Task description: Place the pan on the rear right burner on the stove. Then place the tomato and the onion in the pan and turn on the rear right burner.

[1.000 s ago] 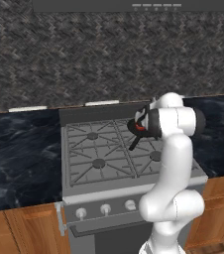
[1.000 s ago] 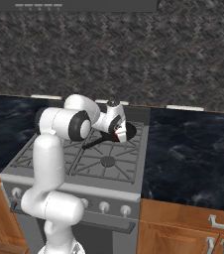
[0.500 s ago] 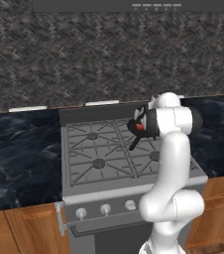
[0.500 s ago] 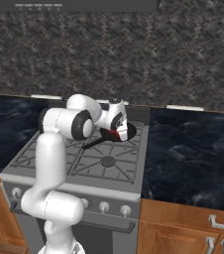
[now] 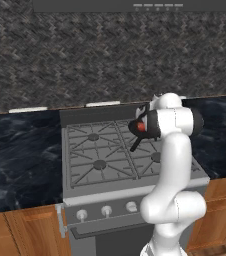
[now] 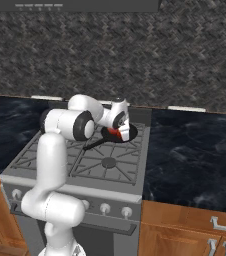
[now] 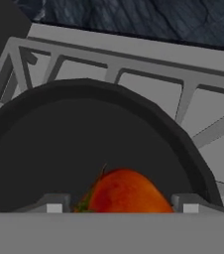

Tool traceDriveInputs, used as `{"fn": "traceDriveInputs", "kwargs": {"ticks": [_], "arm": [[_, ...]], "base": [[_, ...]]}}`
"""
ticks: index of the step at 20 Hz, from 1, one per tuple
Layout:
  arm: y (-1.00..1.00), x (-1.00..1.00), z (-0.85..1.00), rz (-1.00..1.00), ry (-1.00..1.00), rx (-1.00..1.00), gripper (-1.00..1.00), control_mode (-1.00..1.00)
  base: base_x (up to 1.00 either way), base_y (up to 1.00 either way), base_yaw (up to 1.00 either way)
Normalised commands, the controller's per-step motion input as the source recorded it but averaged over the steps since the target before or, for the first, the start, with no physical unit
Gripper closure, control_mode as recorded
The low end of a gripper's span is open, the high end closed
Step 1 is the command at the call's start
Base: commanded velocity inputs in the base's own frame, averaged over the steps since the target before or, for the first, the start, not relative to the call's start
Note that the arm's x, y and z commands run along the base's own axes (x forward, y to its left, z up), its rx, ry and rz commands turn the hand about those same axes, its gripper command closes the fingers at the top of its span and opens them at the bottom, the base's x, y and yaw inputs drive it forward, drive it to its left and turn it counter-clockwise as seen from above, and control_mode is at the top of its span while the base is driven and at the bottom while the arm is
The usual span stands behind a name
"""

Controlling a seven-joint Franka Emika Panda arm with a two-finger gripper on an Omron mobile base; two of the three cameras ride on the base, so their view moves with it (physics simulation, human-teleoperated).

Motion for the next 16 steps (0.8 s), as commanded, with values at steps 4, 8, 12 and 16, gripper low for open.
{"fn": "traceDriveInputs", "kwargs": {"ticks": [4, 8, 12, 16], "arm": [[-0.03, -0.02, 0.21, 0.00, 0.00, 0.07, -1.00, -1.00], [0.00, 0.00, 0.31, 0.00, 0.00, 0.06, -1.00, -1.00], [0.00, 0.00, 0.35, -0.01, 0.00, 0.05, -1.00, -1.00], [0.00, -0.03, 0.43, -0.04, 0.00, 0.03, -1.00, -1.00]], "base": [[0.00, 0.00, 0.00], [0.00, 0.00, 0.00], [0.00, 0.00, 0.00], [0.00, 0.00, 0.00]]}}
